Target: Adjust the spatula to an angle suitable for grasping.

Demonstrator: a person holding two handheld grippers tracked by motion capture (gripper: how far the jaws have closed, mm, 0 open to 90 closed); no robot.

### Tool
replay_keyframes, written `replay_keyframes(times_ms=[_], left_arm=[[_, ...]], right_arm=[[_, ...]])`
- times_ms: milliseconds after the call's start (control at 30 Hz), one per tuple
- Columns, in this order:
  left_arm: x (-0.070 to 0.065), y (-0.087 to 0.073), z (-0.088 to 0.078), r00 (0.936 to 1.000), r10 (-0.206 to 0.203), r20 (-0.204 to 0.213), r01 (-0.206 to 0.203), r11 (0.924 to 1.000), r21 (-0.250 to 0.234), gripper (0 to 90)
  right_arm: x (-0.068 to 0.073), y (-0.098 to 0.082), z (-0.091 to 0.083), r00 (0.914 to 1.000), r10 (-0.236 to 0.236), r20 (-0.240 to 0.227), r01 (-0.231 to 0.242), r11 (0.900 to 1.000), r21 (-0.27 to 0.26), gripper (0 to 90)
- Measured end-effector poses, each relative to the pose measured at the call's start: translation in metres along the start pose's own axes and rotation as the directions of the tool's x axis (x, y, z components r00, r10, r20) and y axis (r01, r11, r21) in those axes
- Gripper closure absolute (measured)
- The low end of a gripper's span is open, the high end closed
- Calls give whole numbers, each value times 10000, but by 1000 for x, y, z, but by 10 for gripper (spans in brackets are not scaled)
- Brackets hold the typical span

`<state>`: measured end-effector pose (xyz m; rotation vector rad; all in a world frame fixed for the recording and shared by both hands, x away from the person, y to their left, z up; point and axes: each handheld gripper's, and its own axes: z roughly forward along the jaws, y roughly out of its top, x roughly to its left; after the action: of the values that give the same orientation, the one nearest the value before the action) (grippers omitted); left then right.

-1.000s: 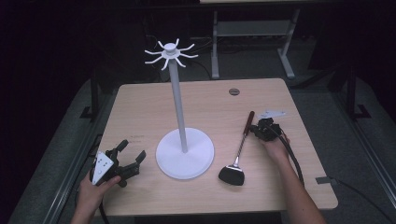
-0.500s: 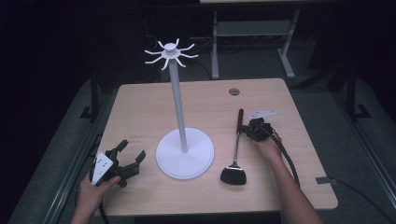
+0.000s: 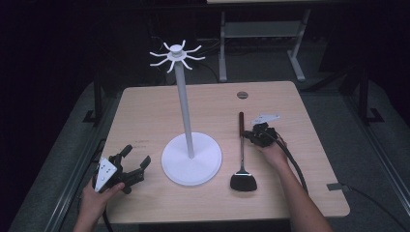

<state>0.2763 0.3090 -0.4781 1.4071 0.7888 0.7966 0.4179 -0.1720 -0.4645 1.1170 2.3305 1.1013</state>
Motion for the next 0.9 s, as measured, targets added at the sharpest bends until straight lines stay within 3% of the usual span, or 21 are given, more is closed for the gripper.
replay_keyframes(times_ms=[100,300,433,567,600,900], left_arm=[[0,0,0,10000,1,-3,-1,10000,3,153],[0,0,0,10000,-8,-37,8,10000,-2,153],[0,0,-1,10000,-66,-61,65,9999,-117,153],[-1,0,2,10000,83,-48,-82,9999,113,154],[-1,0,1,9999,88,-87,-88,9999,107,169],[-3,0,-2,9999,53,-100,-53,10000,-57,189]], right_arm=[[6,2,-11,9996,-30,-269,29,10000,-35,895],[31,3,-27,9948,-349,-961,399,9979,509,894],[49,1,-31,9881,-632,-1406,769,9926,943,894],[63,-7,-30,9859,-822,-1461,1018,9859,1324,894],[64,-9,-29,9853,-941,-1425,1158,9815,1523,894],[65,-8,-25,9852,-919,-1447,1176,9765,1808,894]])
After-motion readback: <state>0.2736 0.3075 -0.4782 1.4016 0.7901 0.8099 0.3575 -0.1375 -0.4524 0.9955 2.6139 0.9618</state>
